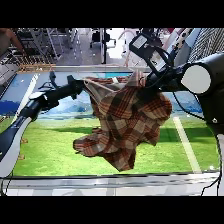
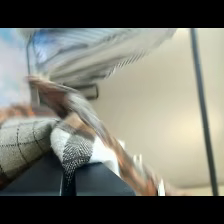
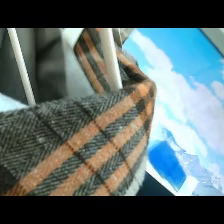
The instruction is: Fold the clothes and pants, and hang the long-sleeved shirts on hangers.
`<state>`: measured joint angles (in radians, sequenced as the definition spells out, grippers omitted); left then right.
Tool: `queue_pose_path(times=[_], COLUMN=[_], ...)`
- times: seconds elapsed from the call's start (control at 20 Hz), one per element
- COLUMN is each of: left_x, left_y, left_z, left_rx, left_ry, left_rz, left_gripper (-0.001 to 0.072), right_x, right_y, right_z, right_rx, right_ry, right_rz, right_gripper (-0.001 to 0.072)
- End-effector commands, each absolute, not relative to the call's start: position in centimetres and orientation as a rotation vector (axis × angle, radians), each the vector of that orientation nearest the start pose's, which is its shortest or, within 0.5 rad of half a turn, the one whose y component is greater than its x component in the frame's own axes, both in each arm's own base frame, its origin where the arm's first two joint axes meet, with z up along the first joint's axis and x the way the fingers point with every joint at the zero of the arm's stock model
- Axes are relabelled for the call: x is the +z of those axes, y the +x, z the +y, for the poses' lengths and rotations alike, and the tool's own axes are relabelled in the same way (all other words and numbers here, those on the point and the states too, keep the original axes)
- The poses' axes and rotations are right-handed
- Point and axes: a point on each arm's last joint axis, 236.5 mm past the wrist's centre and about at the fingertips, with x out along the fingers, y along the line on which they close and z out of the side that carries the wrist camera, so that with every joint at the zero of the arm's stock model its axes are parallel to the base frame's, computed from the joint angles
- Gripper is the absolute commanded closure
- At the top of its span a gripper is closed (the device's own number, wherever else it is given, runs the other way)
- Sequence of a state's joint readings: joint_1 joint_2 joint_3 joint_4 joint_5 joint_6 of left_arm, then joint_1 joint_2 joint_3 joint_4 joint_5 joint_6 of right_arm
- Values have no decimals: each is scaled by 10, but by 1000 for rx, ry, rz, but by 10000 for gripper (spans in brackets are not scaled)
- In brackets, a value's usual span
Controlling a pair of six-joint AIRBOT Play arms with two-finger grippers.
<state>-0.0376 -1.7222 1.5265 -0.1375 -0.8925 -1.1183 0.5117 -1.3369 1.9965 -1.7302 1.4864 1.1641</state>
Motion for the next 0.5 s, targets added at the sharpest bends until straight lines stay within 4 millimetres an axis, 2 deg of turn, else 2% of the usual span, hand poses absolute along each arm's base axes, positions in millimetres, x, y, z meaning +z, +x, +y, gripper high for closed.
queue_pose_path(times=[0.0, 0.15, 0.45], left_x=[186, 194, 208], left_y=[573, 556, 509], left_z=[-169, -163, -163], left_rx=[-760, -852, -1072], left_ry=[-1263, -1252, -1216], left_rz=[580, 611, 699], left_gripper=[681, 681, 681], right_x=[261, 253, 235], right_y=[380, 385, 429], right_z=[161, 148, 100], right_rx=[492, 470, 216], right_ry=[-732, -836, -1032], right_rz=[789, 806, 828], right_gripper=[688, 688, 689])
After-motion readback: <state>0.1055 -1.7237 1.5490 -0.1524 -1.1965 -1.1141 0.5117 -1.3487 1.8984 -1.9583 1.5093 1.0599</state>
